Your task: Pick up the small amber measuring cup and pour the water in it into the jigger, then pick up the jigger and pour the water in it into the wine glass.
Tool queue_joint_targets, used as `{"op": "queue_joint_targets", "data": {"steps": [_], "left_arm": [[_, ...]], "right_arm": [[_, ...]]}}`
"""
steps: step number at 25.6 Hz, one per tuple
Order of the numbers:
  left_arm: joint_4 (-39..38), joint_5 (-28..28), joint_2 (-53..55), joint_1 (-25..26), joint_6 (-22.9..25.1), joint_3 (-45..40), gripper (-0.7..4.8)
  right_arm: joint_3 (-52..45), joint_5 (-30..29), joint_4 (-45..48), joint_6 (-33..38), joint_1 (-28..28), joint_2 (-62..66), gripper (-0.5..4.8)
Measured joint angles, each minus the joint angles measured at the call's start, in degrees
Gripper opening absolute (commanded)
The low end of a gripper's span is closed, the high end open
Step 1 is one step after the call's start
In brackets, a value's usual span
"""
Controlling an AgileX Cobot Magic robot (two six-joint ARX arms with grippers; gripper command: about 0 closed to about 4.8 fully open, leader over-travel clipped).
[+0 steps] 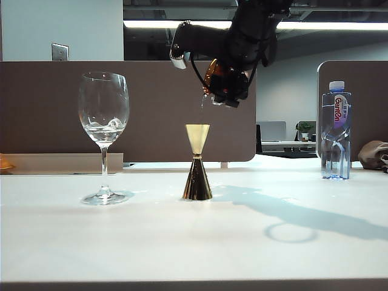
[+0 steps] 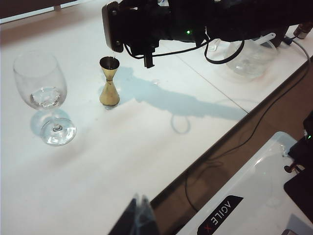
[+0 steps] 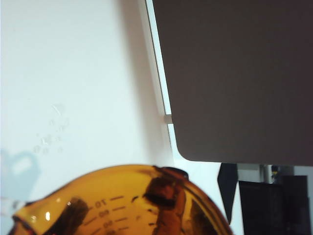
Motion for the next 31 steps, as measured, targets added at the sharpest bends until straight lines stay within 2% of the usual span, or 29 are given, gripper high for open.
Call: {"op": "queue_joint_targets", "data": {"steps": [13,27,31], "left_arm": [[0.0,0.0,0.0,0.0,0.0,0.0,-0.02],[0.0,0.0,0.0,0.0,0.0,0.0,-0.02],[0.0,0.0,0.0,0.0,0.0,0.0,-0.02]], "right_arm": [[0.0,0.0,4.7,-11.6,0.0,0.4,-0.05],[0.0,-2.5,6.6,-20.3,-0.1,1.1,-0.05],[0.0,-4.3,10.1,-26.7,0.0,1.1,-0.05]]}}
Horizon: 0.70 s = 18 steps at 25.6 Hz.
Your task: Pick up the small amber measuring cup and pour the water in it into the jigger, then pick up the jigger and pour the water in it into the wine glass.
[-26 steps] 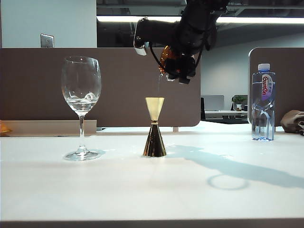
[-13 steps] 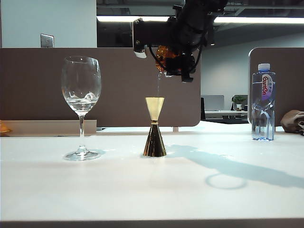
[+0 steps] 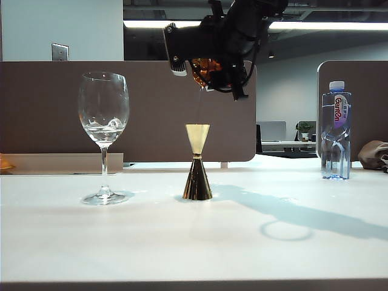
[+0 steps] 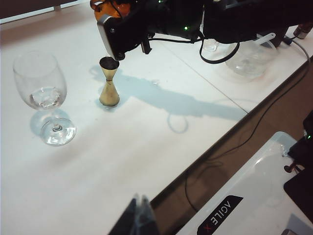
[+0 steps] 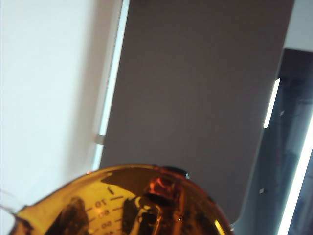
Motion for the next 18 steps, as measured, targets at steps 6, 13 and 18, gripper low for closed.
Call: {"op": "queue_joint_targets", "data": {"steps": [6,13,18], "left_arm": [[0.0,0.0,0.0,0.0,0.0,0.0,-0.02],[0.0,0.0,0.0,0.0,0.0,0.0,-0.02],[0.0,0.0,0.0,0.0,0.0,0.0,-0.02]], "right_arm": [[0.0,-1.7,0.7,-1.8,0.0,0.0,-0.05],[0.1,-0.8,0.1,0.9,0.0,0.0,-0.05],[0.1,-0.8,0.1,0.1,0.0,0.0,-0.05]]}}
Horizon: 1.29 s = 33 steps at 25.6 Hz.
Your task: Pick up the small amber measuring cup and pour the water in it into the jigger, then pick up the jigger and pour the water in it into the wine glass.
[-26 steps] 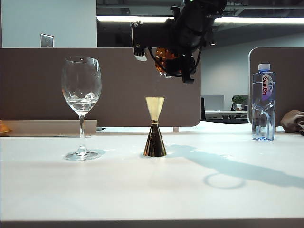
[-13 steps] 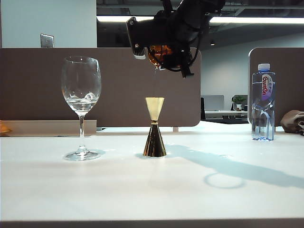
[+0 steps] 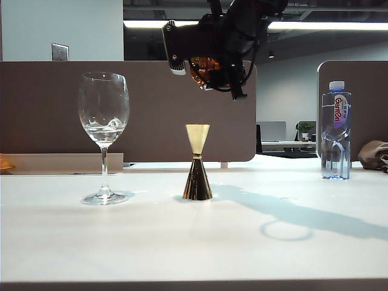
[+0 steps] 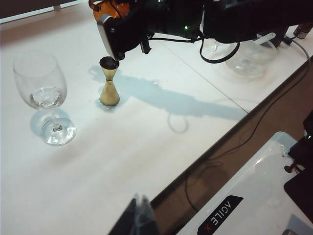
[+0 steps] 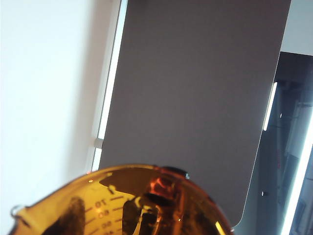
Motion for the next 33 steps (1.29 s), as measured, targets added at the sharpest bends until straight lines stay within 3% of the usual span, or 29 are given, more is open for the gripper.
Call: {"op": "queue_joint_targets", "data": {"steps": [4,6,10,11,15,19,23,29,33], "left_arm": [[0.0,0.0,0.0,0.0,0.0,0.0,-0.02],[0.0,0.0,0.0,0.0,0.0,0.0,-0.02],[0.0,0.0,0.0,0.0,0.0,0.0,-0.02],[0.0,0.0,0.0,0.0,0.0,0.0,-0.02],[0.0,0.0,0.0,0.0,0.0,0.0,-0.02],[0.0,0.0,0.0,0.0,0.0,0.0,-0.02],[0.0,0.0,0.0,0.0,0.0,0.0,-0.02],[0.0,0.0,0.0,0.0,0.0,0.0,-0.02],[0.0,0.0,0.0,0.0,0.0,0.0,-0.02]], "right_arm": [[0.0,-0.4,0.0,0.7,0.0,0.0,-0.05],[0.0,0.0,-0.3,6.2,0.0,0.0,-0.05],[-0.1,6.9,-3.1,27.0,-0.3,0.0,-0.05],[-0.6,7.4,-4.9,36.6,-1.6,-0.4,-0.05],[-7.1,7.4,-3.9,53.8,-5.1,-3.4,-0.05],[-17.3,0.7,3.1,70.7,-9.9,-6.9,-0.05],[-27.8,-7.2,19.2,84.6,-13.6,-7.0,-0.04],[-34.7,-13.0,38.4,94.9,-16.9,-3.1,-0.04],[-35.1,-17.8,39.4,95.6,-17.5,1.8,-0.04]]}}
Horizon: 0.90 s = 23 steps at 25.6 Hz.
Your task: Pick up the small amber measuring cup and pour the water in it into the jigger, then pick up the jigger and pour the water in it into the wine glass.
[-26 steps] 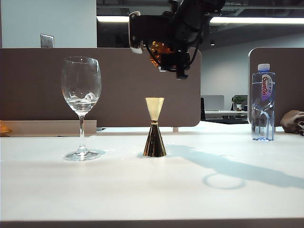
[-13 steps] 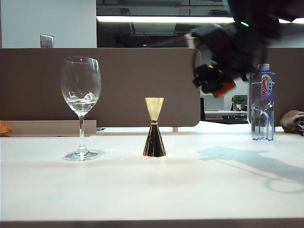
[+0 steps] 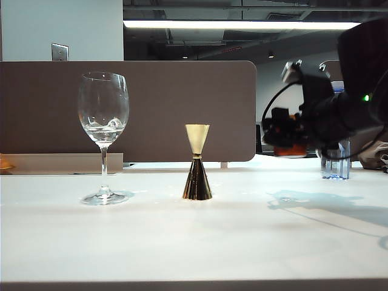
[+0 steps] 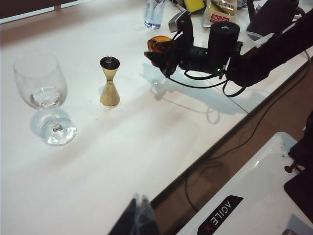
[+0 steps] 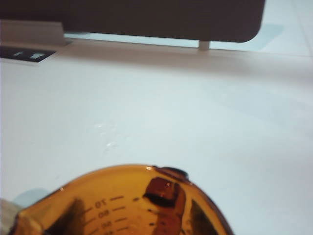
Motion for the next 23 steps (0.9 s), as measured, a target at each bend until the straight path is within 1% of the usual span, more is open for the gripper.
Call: {"op": "queue_joint_targets", "data": {"steps": [3,8,23], "left_arm": [[0.0,0.0,0.0,0.0,0.0,0.0,-0.02],[0.0,0.0,0.0,0.0,0.0,0.0,-0.02],[0.0,0.0,0.0,0.0,0.0,0.0,-0.02]], "right_arm": [[0.0,-1.2,1.9,0.2,0.0,2.6,-0.04],[-0.1,-1.2,1.9,0.7,0.0,5.4,-0.04],[-0.2,-1.0,1.1,1.0,-0.1,8.6,0.01]]}}
